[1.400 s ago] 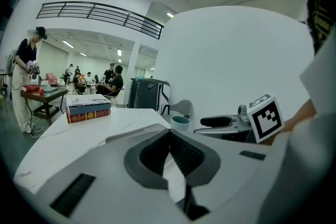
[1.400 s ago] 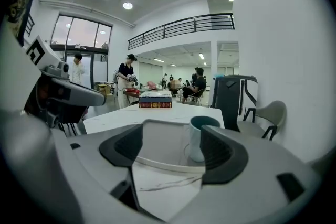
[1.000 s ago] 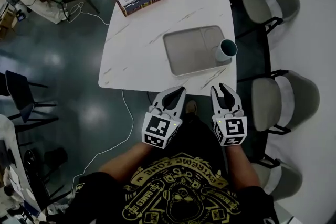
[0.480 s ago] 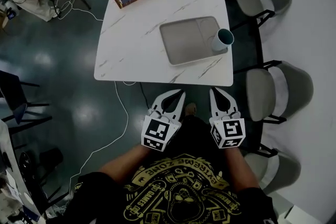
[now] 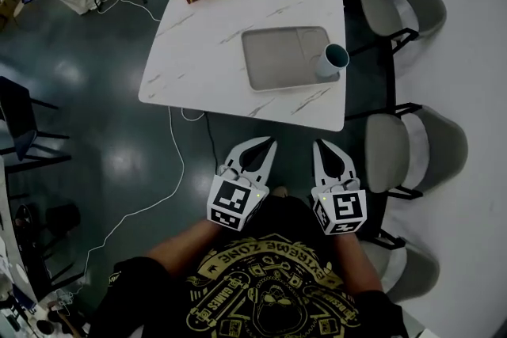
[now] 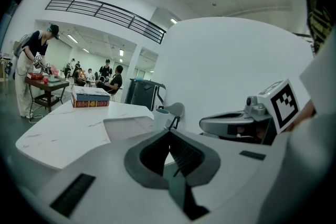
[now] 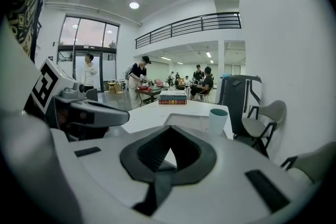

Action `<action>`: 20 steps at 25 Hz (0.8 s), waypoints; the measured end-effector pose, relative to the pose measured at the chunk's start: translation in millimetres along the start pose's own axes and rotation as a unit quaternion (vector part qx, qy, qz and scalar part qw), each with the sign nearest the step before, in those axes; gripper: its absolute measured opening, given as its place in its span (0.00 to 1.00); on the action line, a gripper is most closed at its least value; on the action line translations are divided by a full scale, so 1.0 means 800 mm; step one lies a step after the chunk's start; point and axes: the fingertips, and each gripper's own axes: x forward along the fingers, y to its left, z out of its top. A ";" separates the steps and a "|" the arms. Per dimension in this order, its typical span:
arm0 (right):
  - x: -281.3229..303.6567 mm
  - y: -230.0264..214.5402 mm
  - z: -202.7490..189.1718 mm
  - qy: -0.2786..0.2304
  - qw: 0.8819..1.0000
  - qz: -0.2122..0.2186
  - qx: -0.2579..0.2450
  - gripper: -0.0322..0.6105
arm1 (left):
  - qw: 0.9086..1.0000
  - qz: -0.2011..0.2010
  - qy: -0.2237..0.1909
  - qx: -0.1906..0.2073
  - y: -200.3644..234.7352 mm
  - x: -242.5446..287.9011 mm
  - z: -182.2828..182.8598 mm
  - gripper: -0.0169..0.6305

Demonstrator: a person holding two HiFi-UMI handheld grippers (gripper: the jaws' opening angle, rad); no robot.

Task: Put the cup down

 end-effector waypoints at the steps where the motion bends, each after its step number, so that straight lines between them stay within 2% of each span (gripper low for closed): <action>1: -0.009 -0.003 -0.002 -0.004 1.000 0.002 -0.001 0.06 | 1.000 0.001 -0.001 0.001 -0.010 -0.001 0.000 0.03; 8: -0.089 -0.027 -0.013 -0.027 0.999 0.025 -0.007 0.06 | 1.000 0.030 -0.004 -0.008 -0.087 -0.009 -0.004 0.03; 15: -0.161 -0.058 -0.039 -0.032 0.998 0.053 0.000 0.06 | 0.998 0.066 -0.008 0.024 -0.169 -0.022 -0.015 0.03; 20: -0.196 -0.064 -0.059 -0.029 0.996 0.079 0.004 0.06 | 0.995 0.102 0.000 0.025 -0.204 -0.042 -0.041 0.03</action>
